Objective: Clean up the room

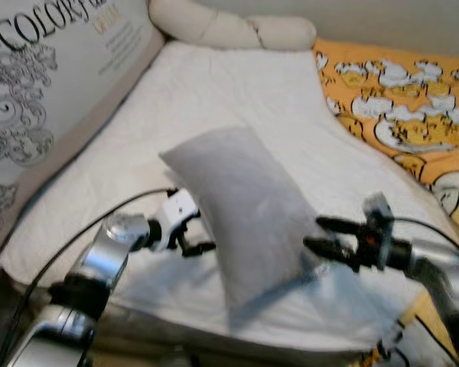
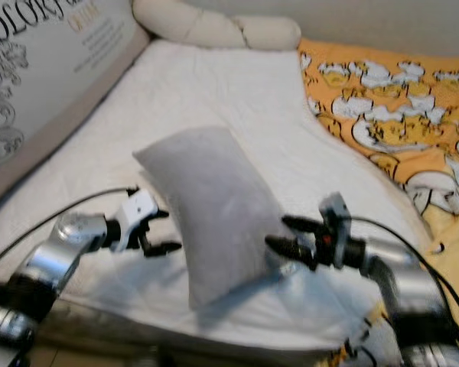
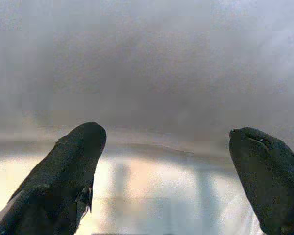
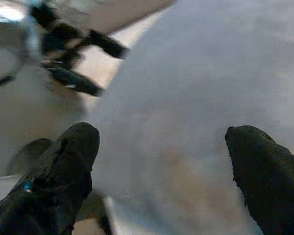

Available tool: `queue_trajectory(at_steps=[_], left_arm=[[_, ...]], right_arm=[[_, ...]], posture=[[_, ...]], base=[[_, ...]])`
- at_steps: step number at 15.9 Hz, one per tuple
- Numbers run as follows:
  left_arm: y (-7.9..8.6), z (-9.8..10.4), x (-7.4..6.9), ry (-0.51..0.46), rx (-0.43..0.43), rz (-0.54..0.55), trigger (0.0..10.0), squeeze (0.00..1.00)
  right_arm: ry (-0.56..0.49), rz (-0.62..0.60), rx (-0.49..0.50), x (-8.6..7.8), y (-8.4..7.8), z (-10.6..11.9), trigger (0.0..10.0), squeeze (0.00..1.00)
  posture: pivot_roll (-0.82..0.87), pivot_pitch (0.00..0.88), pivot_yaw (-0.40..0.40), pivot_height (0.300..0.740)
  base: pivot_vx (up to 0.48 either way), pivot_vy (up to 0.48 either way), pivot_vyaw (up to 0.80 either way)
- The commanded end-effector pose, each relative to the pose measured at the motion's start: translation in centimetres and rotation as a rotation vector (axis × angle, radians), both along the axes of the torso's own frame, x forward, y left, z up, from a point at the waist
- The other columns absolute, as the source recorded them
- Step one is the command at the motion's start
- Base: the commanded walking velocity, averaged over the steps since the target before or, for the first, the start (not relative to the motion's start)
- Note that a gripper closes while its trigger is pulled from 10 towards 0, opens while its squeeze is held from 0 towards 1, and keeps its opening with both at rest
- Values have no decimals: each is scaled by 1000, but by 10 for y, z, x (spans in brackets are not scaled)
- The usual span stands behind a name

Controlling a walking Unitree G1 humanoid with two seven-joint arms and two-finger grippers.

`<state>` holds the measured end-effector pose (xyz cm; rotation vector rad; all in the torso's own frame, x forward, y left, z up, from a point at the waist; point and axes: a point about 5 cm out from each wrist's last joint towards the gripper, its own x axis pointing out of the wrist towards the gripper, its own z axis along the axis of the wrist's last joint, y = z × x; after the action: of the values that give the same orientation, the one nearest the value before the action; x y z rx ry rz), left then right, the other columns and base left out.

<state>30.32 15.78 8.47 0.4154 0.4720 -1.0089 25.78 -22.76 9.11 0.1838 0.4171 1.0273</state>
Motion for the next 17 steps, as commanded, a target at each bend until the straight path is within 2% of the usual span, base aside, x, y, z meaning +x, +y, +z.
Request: queue_trajectory(at_steps=[1, 2, 4, 5, 6, 7, 8, 9, 10, 11, 12, 14, 15, 16, 17], left_arm=[[2, 5, -4, -10, -4, -4, 10000, 404], [5, 4, -5, -11, 9, 16, 10000, 404], [15, 6, -4, -23, 38, 77, 10000, 412], [24, 8, 0, -34, 93, 126, 10000, 404], [30, 6, 5, -49, 177, 161, 10000, 408], [33, 4, 7, -55, 212, 178, 10000, 408], [36, 1, 14, -79, 270, 233, 10000, 412], [36, 0, 18, -88, 292, 266, 10000, 408], [31, -4, 25, -92, 314, 312, 10000, 412], [26, -6, 27, -93, 319, 319, 10000, 412], [14, -9, 31, -102, 313, 313, 10000, 416], [-4, -13, 33, -97, 288, 289, 10000, 416], [-20, -21, 29, -79, 302, 236, 10000, 416], [-24, -23, 28, -75, 304, 226, 10000, 416], [-29, -24, 28, -73, 292, 219, 10000, 416]], right_arm=[[-5, 54, 29, -9, 5, 10, 10000, 0], [-15, 27, 17, -8, 4, 11, 10000, 0], [-63, -123, -13, 5, -5, 14, 10000, 0], [-168, -338, -60, 30, -20, 24, 10000, 0], [-213, -487, -109, 47, -28, 29, 10000, 0], [-223, -550, -127, 54, -30, 31, 10000, 0], [-242, -608, -254, 63, -30, 27, 10000, 0], [-272, -610, -356, 67, -28, 24, 10000, 0], [-305, -610, -516, 73, -19, 12, 10000, 0], [-324, -599, -576, 75, -15, 8, 10000, 0], [-356, -547, -655, 78, -5, -1, 10000, 0], [-374, -484, -673, 77, 5, -8, 10000, 0], [-395, -330, -627, 71, 22, -11, 10000, 0], [-392, -290, -603, 68, 26, -12, 10000, 0], [-370, -215, -532, 61, 33, -13, 10000, 0]], posture=[[28, 0, -29, 740], [29, 0, -27, 740], [25, 0, -19, 740], [22, 0, -15, 740], [21, 0, -11, 740], [21, 0, -10, 740], [20, 0, -7, 740], [20, 0, -5, 740], [19, 0, -2, 740], [21, 0, -2, 740], [25, 0, -6, 740], [29, 0, -10, 740], [26, 0, -6, 740], [25, 0, -5, 740], [23, 0, -4, 740]], base=[[0, 0, 0], [0, 0, 0], [0, 0, 0], [0, 0, 0], [0, 0, 0], [0, 0, 0], [0, 0, 0], [0, 0, 0], [0, 0, 0], [0, 0, 0], [0, 0, 0], [0, 0, 0], [0, 0, 0], [0, 0, 0], [0, 0, 0]])
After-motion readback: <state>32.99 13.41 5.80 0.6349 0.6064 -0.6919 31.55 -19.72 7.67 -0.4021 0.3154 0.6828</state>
